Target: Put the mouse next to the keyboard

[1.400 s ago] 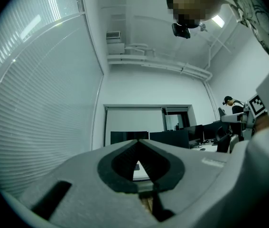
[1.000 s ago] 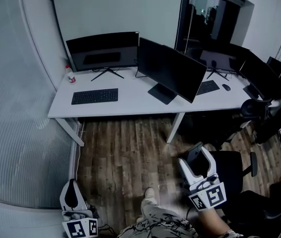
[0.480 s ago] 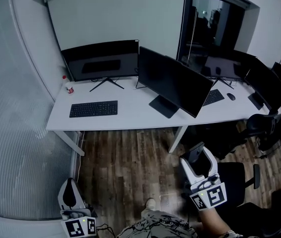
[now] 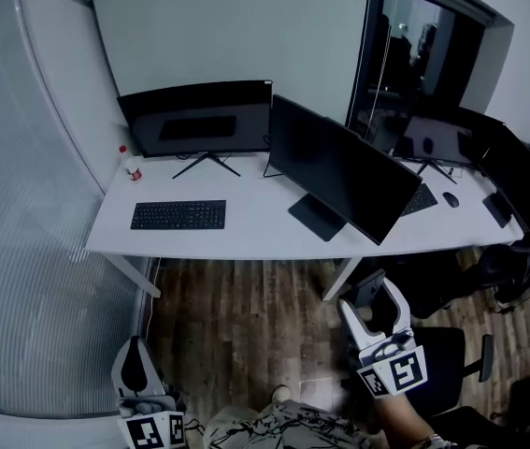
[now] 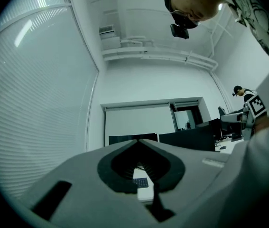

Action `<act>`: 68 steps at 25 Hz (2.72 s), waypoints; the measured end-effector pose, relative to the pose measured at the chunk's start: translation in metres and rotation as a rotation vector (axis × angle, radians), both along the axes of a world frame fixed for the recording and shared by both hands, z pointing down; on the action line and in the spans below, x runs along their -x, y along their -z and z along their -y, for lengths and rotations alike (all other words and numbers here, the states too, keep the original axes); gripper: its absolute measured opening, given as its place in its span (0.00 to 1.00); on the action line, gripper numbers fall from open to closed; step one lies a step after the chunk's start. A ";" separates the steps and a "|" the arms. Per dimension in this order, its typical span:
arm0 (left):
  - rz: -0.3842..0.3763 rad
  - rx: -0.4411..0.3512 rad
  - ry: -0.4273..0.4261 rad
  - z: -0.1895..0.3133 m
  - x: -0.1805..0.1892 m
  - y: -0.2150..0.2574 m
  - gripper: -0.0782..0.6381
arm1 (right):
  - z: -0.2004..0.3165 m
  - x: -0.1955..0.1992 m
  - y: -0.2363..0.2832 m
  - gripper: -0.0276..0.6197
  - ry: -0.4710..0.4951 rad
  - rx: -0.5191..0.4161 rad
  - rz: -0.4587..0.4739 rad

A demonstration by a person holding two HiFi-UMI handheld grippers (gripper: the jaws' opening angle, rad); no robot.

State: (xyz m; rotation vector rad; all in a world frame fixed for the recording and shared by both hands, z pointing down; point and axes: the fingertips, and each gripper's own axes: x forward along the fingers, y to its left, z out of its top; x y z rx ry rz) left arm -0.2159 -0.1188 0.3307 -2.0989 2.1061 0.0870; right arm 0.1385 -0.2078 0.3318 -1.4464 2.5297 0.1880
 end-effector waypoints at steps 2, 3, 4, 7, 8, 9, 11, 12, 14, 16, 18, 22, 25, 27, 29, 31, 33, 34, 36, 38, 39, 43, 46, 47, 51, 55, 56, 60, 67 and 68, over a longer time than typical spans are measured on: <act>-0.011 0.010 0.005 0.010 -0.001 -0.005 0.10 | 0.013 0.002 -0.003 0.50 0.007 0.005 0.003; -0.014 0.018 0.006 0.014 -0.001 -0.008 0.10 | 0.017 0.003 -0.006 0.50 0.008 0.012 0.001; -0.014 0.023 0.006 0.018 0.000 -0.010 0.10 | 0.021 0.005 -0.008 0.50 0.006 0.020 -0.003; -0.011 0.030 -0.003 0.033 0.007 -0.013 0.10 | 0.031 0.012 -0.015 0.50 -0.003 0.041 -0.011; -0.009 0.030 -0.007 0.038 0.010 -0.014 0.10 | 0.034 0.014 -0.015 0.50 -0.005 0.042 -0.012; -0.007 0.030 -0.012 0.044 0.013 -0.015 0.10 | 0.037 0.017 -0.014 0.50 -0.009 0.040 -0.014; -0.003 0.027 -0.022 0.056 0.020 -0.015 0.10 | 0.045 0.022 -0.013 0.50 -0.020 0.037 -0.019; -0.001 0.025 -0.028 0.062 0.024 -0.016 0.10 | 0.049 0.025 -0.013 0.50 -0.027 0.037 -0.020; -0.001 0.020 -0.044 0.077 0.032 -0.017 0.10 | 0.058 0.033 -0.014 0.50 -0.045 0.038 -0.011; -0.007 0.012 -0.065 0.094 0.042 -0.017 0.10 | 0.069 0.043 -0.014 0.50 -0.066 0.035 0.001; -0.012 0.005 -0.087 0.114 0.055 -0.015 0.10 | 0.081 0.056 -0.011 0.50 -0.086 0.029 0.001; 0.000 -0.010 -0.108 0.153 0.089 -0.003 0.10 | 0.109 0.087 0.000 0.50 -0.116 0.006 -0.018; -0.004 -0.003 -0.122 0.181 0.114 -0.005 0.10 | 0.130 0.108 0.000 0.50 -0.145 0.005 -0.018; -0.010 0.004 -0.137 0.197 0.126 -0.007 0.10 | 0.141 0.120 -0.001 0.50 -0.157 0.014 -0.024; -0.016 0.007 -0.153 0.213 0.136 -0.006 0.10 | 0.151 0.129 -0.002 0.50 -0.169 0.021 -0.026; -0.019 0.010 -0.169 0.228 0.146 -0.005 0.10 | 0.161 0.138 -0.001 0.50 -0.183 0.025 -0.028; -0.019 0.013 -0.187 0.243 0.154 -0.006 0.10 | 0.171 0.146 0.000 0.50 -0.203 0.028 -0.033; -0.021 0.016 -0.196 0.250 0.158 -0.006 0.10 | 0.175 0.150 0.000 0.50 -0.214 0.030 -0.035; -0.027 0.022 -0.213 0.263 0.166 -0.009 0.10 | 0.183 0.159 -0.001 0.50 -0.233 0.032 -0.036; -0.034 0.033 -0.233 0.278 0.173 -0.014 0.10 | 0.191 0.171 -0.005 0.50 -0.246 0.038 -0.040; -0.037 0.041 -0.245 0.287 0.176 -0.018 0.10 | 0.196 0.177 -0.008 0.50 -0.253 0.041 -0.042; -0.042 0.061 -0.295 0.318 0.187 -0.028 0.10 | 0.216 0.200 -0.016 0.50 -0.278 0.048 -0.054; -0.043 0.069 -0.297 0.324 0.189 -0.027 0.10 | 0.217 0.206 -0.021 0.50 -0.275 0.063 -0.076; -0.042 0.071 -0.297 0.327 0.189 -0.028 0.10 | 0.219 0.207 -0.022 0.50 -0.274 0.065 -0.084; -0.039 0.074 -0.293 0.351 0.188 -0.036 0.10 | 0.245 0.208 -0.030 0.50 -0.273 0.065 -0.082; -0.042 0.071 -0.275 0.380 0.185 -0.035 0.10 | 0.280 0.206 -0.032 0.50 -0.268 0.051 -0.094; -0.041 0.071 -0.270 0.387 0.184 -0.034 0.10 | 0.288 0.204 -0.031 0.50 -0.265 0.052 -0.100; -0.041 0.064 -0.255 0.417 0.175 -0.029 0.10 | 0.323 0.195 -0.024 0.50 -0.245 0.032 -0.106; -0.045 0.059 -0.232 0.467 0.157 -0.023 0.10 | 0.379 0.182 -0.021 0.50 -0.210 0.028 -0.105; -0.044 0.063 -0.229 0.473 0.155 -0.024 0.10 | 0.386 0.180 -0.021 0.50 -0.206 0.028 -0.107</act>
